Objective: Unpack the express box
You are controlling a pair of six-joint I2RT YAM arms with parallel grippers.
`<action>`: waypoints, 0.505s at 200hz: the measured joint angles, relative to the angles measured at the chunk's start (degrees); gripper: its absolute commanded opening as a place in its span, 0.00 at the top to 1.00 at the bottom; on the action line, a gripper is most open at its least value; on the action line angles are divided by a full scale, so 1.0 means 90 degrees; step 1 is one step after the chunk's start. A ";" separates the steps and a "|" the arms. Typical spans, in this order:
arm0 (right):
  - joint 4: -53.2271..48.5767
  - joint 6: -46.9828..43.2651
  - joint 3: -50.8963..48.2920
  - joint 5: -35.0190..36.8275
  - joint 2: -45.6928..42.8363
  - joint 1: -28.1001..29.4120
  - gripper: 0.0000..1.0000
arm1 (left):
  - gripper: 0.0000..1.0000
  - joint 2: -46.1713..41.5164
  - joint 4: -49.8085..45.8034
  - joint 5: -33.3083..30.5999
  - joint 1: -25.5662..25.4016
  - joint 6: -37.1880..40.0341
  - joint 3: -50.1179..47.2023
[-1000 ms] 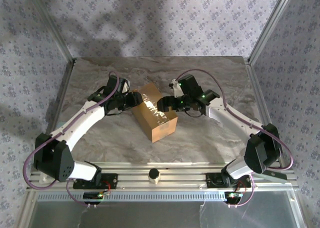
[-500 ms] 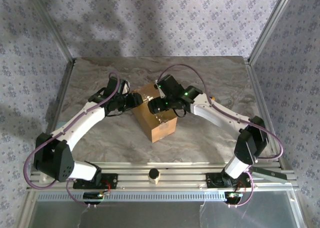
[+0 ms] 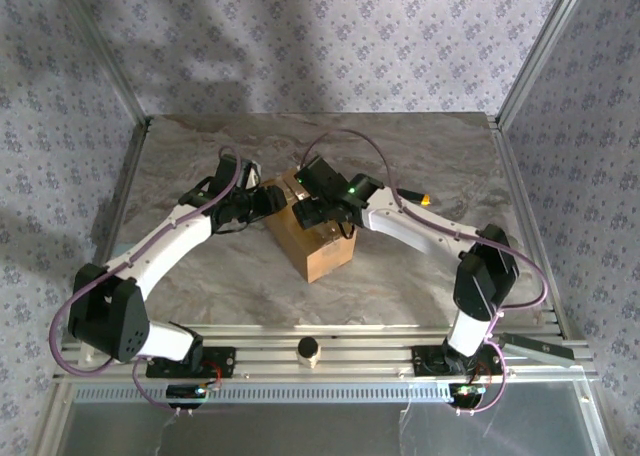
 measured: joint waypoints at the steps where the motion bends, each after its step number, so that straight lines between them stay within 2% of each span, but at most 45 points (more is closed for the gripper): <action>1: -0.0002 -0.0002 0.0000 0.0024 0.0002 0.0005 0.16 | 0.48 0.0000 0.0002 0.0000 0.0000 0.0000 0.0000; 101: -0.0017 -0.0027 0.0012 0.1217 0.0134 0.0272 0.18 | 0.49 0.0000 0.0177 -0.0002 0.0002 -0.0017 -0.0131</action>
